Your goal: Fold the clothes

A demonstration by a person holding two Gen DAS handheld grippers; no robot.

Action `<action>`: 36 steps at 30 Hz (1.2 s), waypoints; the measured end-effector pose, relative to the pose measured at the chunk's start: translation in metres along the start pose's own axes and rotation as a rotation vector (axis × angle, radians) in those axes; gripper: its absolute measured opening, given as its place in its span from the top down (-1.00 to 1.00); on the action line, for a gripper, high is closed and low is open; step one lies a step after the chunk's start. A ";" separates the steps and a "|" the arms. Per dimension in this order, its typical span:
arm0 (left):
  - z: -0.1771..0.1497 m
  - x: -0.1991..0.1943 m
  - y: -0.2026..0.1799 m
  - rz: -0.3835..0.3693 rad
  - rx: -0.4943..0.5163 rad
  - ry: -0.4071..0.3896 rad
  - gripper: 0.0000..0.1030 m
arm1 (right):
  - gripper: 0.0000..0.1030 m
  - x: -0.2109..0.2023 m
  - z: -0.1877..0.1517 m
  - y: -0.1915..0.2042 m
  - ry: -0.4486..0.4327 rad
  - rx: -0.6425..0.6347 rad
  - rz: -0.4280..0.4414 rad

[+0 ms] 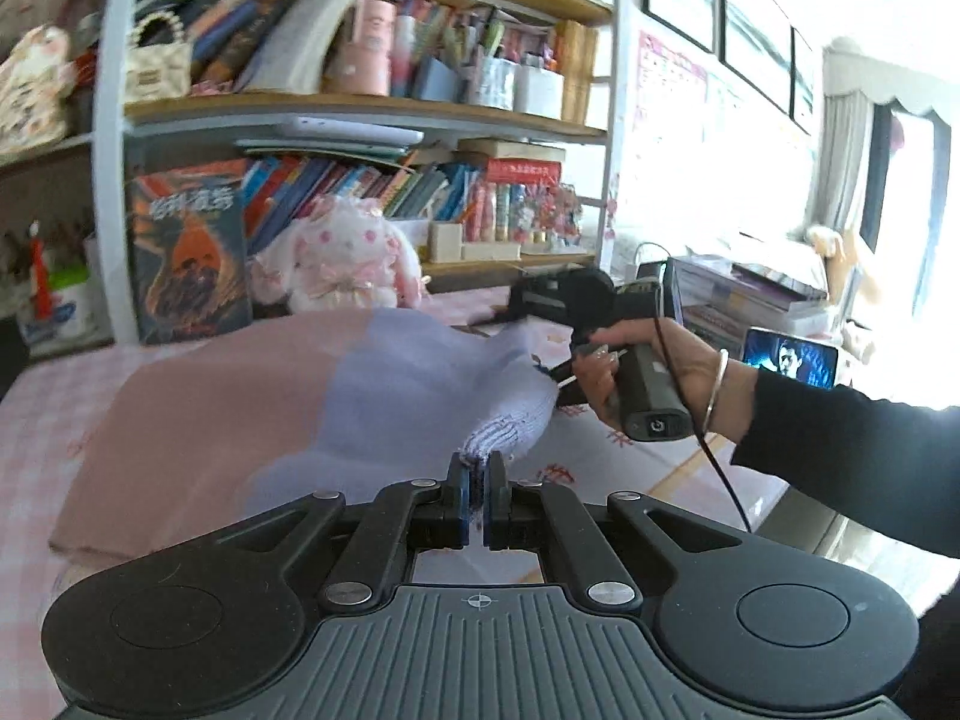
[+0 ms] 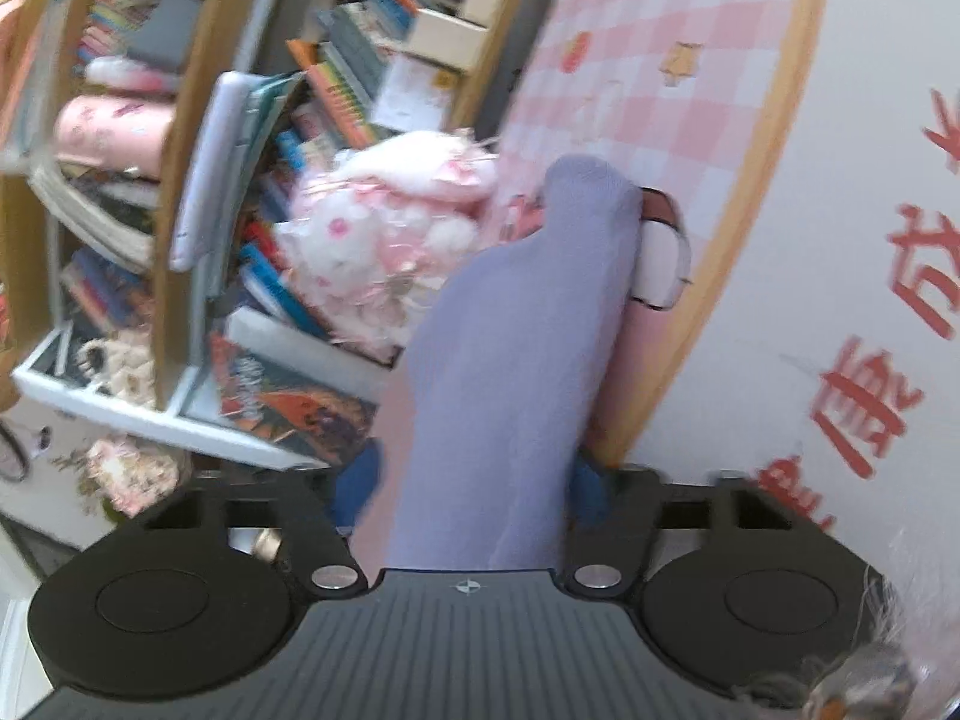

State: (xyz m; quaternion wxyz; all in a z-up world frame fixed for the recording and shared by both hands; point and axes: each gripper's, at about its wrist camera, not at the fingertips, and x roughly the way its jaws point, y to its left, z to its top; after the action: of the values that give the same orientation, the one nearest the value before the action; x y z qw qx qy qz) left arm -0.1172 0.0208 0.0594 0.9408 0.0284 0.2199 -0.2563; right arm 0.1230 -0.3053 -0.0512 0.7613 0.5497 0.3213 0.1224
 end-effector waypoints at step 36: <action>-0.031 0.003 0.074 -0.135 -0.386 -0.200 1.00 | 0.76 0.150 -0.172 0.188 0.383 -1.388 -0.243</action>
State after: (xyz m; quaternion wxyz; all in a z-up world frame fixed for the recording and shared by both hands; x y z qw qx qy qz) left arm -0.0910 0.0886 0.0262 0.9267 -0.1927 0.1717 -0.2733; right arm 0.1618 -0.0252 0.0349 0.8732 -0.1301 0.3560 0.3063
